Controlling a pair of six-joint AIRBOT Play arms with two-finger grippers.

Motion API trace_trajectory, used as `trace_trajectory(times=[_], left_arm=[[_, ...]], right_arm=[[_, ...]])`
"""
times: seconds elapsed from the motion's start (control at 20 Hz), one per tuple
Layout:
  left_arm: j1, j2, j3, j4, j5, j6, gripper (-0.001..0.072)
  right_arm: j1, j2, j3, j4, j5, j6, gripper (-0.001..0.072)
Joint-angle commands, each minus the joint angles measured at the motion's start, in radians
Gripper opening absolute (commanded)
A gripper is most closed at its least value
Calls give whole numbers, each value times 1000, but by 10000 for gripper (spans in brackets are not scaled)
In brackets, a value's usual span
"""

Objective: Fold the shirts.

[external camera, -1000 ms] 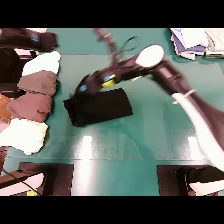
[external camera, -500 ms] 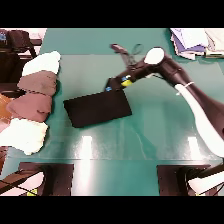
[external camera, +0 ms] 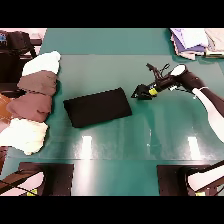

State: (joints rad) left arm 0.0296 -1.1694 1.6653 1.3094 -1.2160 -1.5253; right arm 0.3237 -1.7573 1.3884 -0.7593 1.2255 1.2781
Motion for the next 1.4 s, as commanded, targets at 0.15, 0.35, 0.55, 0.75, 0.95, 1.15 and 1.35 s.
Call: trace_trajectory(times=[0.15, 0.35, 0.55, 0.75, 0.95, 1.15, 1.35], left_arm=[[1, 0, 0, -9, -3, -1, 25], [1, 0, 0, -34, -24, -1, 24], [-43, 0, 0, -43, -27, 0, 24], [-164, 0, 0, -33, -25, 0, 24], [-243, 0, 0, -32, -19, 8, 24], [-272, 0, 0, -31, 8, 7, 25], [-272, 0, 0, -33, 24, 7, 24]], right_arm=[[122, -202, 153, 140, 13, -3, 581], [222, -290, 297, 135, 27, -3, 252], [219, -272, 371, 126, 4, 0, 19], [75, -146, 373, -92, 5, 103, 18], [-179, 21, 373, -343, 68, 205, 18], [-465, 174, 348, -527, 117, 282, 18], [-780, 333, 171, -538, 66, 352, 18]])
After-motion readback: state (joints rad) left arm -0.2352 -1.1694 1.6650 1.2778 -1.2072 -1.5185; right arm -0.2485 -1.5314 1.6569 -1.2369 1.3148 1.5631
